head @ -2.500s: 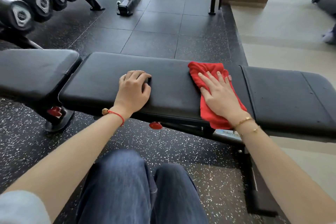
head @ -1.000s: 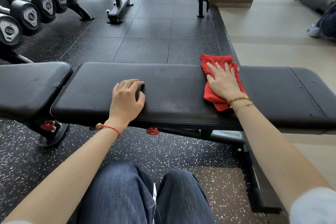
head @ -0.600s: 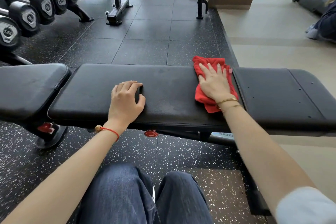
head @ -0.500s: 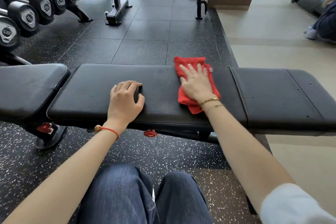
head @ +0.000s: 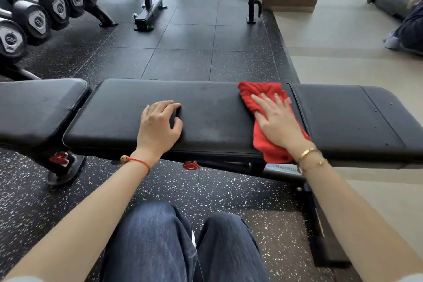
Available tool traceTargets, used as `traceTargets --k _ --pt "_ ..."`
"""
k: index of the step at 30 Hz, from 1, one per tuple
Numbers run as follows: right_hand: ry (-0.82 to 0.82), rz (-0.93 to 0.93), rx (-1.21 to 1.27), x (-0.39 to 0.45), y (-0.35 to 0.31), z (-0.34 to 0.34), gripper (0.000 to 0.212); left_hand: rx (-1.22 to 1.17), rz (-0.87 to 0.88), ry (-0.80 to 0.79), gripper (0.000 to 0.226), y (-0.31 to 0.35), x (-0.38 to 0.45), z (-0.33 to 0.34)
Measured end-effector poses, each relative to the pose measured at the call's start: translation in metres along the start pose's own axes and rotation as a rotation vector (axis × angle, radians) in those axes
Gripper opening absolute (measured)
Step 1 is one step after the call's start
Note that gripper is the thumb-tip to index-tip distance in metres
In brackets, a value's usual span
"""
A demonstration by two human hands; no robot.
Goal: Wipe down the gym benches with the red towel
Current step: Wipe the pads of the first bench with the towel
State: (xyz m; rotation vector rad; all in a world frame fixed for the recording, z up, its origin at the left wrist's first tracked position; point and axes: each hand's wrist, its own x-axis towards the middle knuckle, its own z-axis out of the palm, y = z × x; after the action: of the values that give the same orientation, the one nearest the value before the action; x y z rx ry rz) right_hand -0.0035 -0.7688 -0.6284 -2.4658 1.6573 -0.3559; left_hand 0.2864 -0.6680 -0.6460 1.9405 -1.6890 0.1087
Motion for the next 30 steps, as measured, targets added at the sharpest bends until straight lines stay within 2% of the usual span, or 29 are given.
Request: traceTargets --k 5,13,19,21,25,28,30 --pt "-0.033 0.122 0.026 0.030 0.011 -0.008 0.052 -0.004 -0.012 0.003 0.034 0.000 0.001 0.000" --pt "0.038 -0.010 0.039 -0.035 0.019 -0.006 0.052 -0.001 -0.006 0.004 0.035 -0.003 0.000 0.003" --pt "-0.030 0.155 -0.018 0.034 0.006 -0.004 0.053 0.029 -0.018 0.009 0.035 0.004 0.001 0.003" --pt "-0.044 0.106 -0.041 0.050 -0.020 0.003 0.054 0.028 -0.027 0.005 0.035 0.005 0.002 0.003" --pt "-0.057 -0.123 -0.002 0.041 -0.076 0.019 0.054 0.027 -0.032 0.003 0.034 0.005 0.001 0.001" --pt "-0.038 -0.245 0.037 0.012 -0.077 0.021 0.053 0.020 -0.021 0.002 0.035 0.004 0.001 0.000" --pt "-0.006 -0.256 0.043 0.001 -0.060 0.018 0.052 0.020 -0.008 -0.002 0.035 0.003 0.001 -0.002"
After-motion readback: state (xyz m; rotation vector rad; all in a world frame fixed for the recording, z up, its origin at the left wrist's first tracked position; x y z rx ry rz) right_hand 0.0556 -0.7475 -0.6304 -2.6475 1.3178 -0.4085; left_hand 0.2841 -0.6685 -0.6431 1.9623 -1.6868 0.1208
